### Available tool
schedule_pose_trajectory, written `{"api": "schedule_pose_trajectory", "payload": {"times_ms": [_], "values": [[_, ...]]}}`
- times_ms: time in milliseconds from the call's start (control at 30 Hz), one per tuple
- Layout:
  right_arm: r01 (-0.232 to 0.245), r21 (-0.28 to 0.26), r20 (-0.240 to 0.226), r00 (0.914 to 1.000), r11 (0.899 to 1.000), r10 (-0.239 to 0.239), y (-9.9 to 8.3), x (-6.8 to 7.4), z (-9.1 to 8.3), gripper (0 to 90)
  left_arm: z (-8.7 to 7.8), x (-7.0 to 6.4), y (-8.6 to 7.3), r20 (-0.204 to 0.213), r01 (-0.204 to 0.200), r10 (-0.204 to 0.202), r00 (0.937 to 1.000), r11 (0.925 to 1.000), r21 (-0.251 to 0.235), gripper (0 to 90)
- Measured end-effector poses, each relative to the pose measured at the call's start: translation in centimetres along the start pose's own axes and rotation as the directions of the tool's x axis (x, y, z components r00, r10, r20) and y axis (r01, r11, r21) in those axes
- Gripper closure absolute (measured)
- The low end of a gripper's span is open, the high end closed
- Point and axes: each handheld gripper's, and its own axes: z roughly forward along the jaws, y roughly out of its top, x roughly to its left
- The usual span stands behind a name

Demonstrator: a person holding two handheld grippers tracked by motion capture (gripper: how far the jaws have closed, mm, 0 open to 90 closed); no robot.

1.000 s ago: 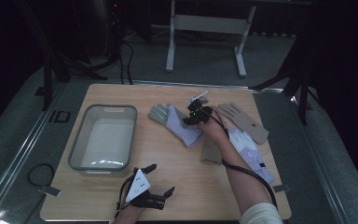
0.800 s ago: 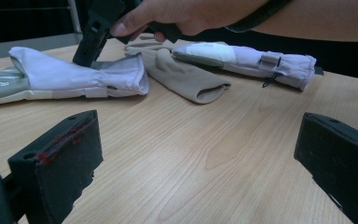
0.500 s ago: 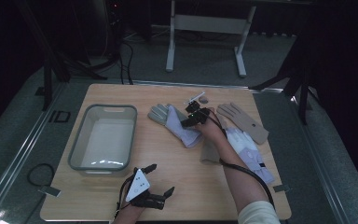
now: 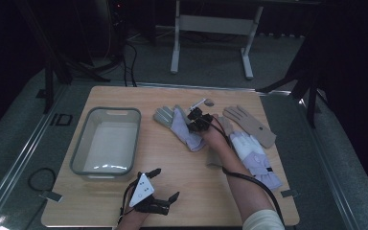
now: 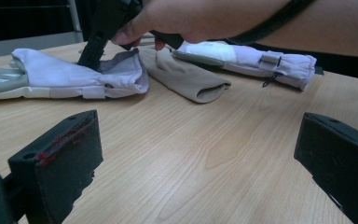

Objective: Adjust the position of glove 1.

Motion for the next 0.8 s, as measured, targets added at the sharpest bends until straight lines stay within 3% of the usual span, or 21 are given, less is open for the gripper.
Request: {"api": "schedule_pose_trajectory", "payload": {"times_ms": [67, 133, 233, 300, 400, 433, 567, 633, 667, 733, 767, 800], "values": [[-0.046, -0.034, 0.006, 0.9989, 0.998, 0.047, -0.3, 0.0, -0.5, 87.8, 0.0, 0.0, 0.0, -0.001, 0.005, -0.005, 1.0, 1.0, -0.001, 0.8], [-0.126, -0.076, -0.003, 0.9921, 0.989, 0.126, -0.6, 0.0, -1.3, 87.9, 0.0, 0.0, 0.0, -0.001, 0.007, -0.007, 1.0, 1.0, -0.001, 0.8], [-0.222, -0.131, -0.02, 0.9751, 0.966, 0.221, -1.1, 0.1, -2.7, 87.9, 0.0, 0.0, 0.0, -0.004, 0.008, -0.008, 1.0, 1.0, -0.001, 0.8], [-0.259, -0.17, -0.006, 0.9651, 0.951, 0.262, -1.6, 0.6, -3.9, 87.8, 0.0, 0.0, 0.0, -0.006, 0.008, -0.008, 1.0, 1.0, -0.002, 0.8], [-0.34, -0.215, -0.009, 0.938, 0.915, 0.347, -2.5, 1.4, -5.4, 87.8, 0.0, 0.1, 0.0, -0.01, 0.01, -0.01, 0.9999, 0.9999, -0.004, 0.8], [-0.396, -0.232, -0.039, 0.9166, 0.889, 0.398, -3.1, 1.6, -6.0, 87.9, -0.1, 0.1, 0.0, -0.009, 0.011, -0.011, 0.9999, 0.9999, -0.006, 0.8], [-0.482, -0.268, -0.073, 0.8735, 0.834, 0.481, -4.9, 2.7, -7.3, 87.9, -0.1, 0.0, 0.0, -0.013, 0.009, -0.009, 0.9999, 0.9999, -0.011, 0.8], [-0.501, -0.286, -0.072, 0.8615, 0.817, 0.503, -5.7, 3.3, -7.9, 87.8, -0.1, 0.0, 0.0, -0.013, 0.005, -0.005, 0.9999, 0.9999, -0.009, 0.8], [-0.519, -0.296, -0.082, 0.85, 0.802, 0.52, -6.2, 3.5, -8.2, 87.8, -0.1, 0.0, 0.0, -0.013, 0.004, -0.005, 0.9999, 0.9999, -0.01, 0.8], [-0.534, -0.304, -0.084, 0.8397, 0.789, 0.537, -7.0, 4.0, -8.7, 87.8, -0.1, 0.0, 0.0, -0.012, 0.009, -0.009, 0.9999, 0.9999, -0.009, 0.8], [-0.549, -0.309, -0.096, 0.8306, 0.777, 0.549, -7.5, 4.3, -9.0, 87.8, -0.1, 0.0, 0.0, -0.012, 0.009, -0.009, 0.9999, 0.9999, -0.009, 0.8], [-0.549, -0.312, -0.092, 0.8297, 0.775, 0.551, -7.8, 4.5, -9.1, 87.8, -0.1, 0.0, 0.0, -0.012, 0.008, -0.008, 0.9999, 0.9999, -0.007, 0.8]]}}
